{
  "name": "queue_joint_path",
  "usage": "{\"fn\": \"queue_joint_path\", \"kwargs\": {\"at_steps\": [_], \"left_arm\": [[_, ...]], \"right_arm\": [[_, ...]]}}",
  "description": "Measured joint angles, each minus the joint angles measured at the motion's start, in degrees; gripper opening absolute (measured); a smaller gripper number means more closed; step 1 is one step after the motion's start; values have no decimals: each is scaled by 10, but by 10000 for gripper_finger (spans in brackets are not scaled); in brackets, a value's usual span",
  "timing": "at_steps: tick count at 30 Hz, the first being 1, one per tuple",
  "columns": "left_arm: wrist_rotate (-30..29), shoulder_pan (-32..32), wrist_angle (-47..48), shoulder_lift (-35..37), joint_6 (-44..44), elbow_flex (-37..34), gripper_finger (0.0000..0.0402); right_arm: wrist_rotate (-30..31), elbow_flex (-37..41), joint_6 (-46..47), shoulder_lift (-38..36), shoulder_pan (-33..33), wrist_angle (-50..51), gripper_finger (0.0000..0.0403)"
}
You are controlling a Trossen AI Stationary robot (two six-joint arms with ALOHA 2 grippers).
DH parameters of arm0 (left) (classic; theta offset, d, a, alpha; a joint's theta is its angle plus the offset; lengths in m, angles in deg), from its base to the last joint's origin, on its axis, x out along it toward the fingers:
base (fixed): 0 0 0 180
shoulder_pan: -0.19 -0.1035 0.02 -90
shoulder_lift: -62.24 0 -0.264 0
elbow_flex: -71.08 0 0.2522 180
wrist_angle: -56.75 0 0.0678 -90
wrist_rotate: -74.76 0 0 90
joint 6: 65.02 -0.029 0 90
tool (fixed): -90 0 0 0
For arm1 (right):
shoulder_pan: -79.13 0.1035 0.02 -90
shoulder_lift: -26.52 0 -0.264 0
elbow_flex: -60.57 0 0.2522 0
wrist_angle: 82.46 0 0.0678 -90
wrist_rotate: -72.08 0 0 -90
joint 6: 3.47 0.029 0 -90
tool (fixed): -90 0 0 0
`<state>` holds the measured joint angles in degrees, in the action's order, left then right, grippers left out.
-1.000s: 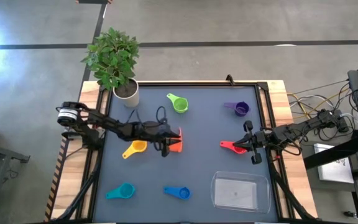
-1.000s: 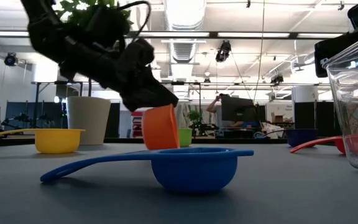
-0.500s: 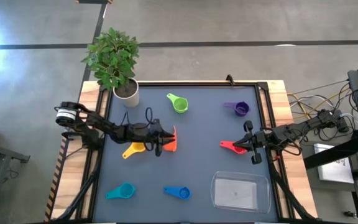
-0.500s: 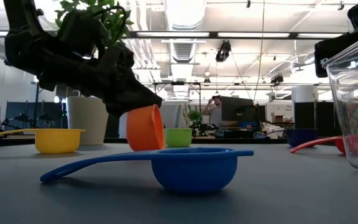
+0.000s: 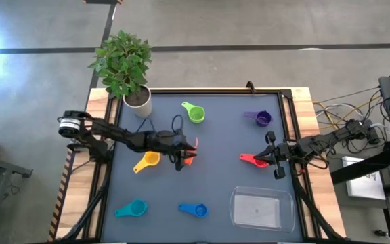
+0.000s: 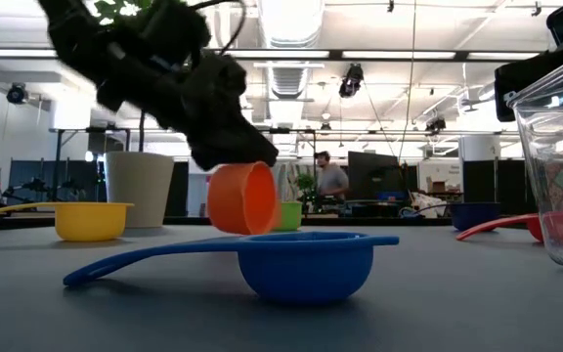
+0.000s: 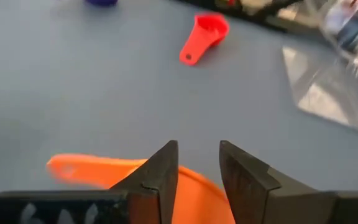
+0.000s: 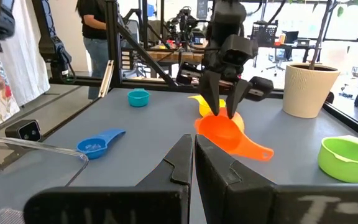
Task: Nest measuring cups in basket
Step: Adjust the orange measuring cup on the table
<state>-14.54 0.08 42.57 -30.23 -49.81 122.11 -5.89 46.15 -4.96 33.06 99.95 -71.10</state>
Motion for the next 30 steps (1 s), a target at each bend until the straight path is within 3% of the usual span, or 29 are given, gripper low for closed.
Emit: {"fn": "queue_joint_path", "kwargs": {"at_steps": [4, 11, 14, 20, 30], "left_arm": [[-9, 1, 155, 14, -25, 82, 131], [-105, 0, 492, -17, -53, 267, 172], [-134, 0, 583, -47, -69, 332, 186], [-136, -7, 654, -107, -127, 404, 200], [-118, -49, 660, -139, -144, 410, 201]], "right_arm": [[0, 0, 0, 0, 0, 0, 9], [0, 0, 0, 0, 0, 0, 9], [0, 0, 0, 0, 0, 0, 9], [0, 0, 0, 0, 0, 0, 9], [0, 0, 0, 0, 0, 0, 9]]}}
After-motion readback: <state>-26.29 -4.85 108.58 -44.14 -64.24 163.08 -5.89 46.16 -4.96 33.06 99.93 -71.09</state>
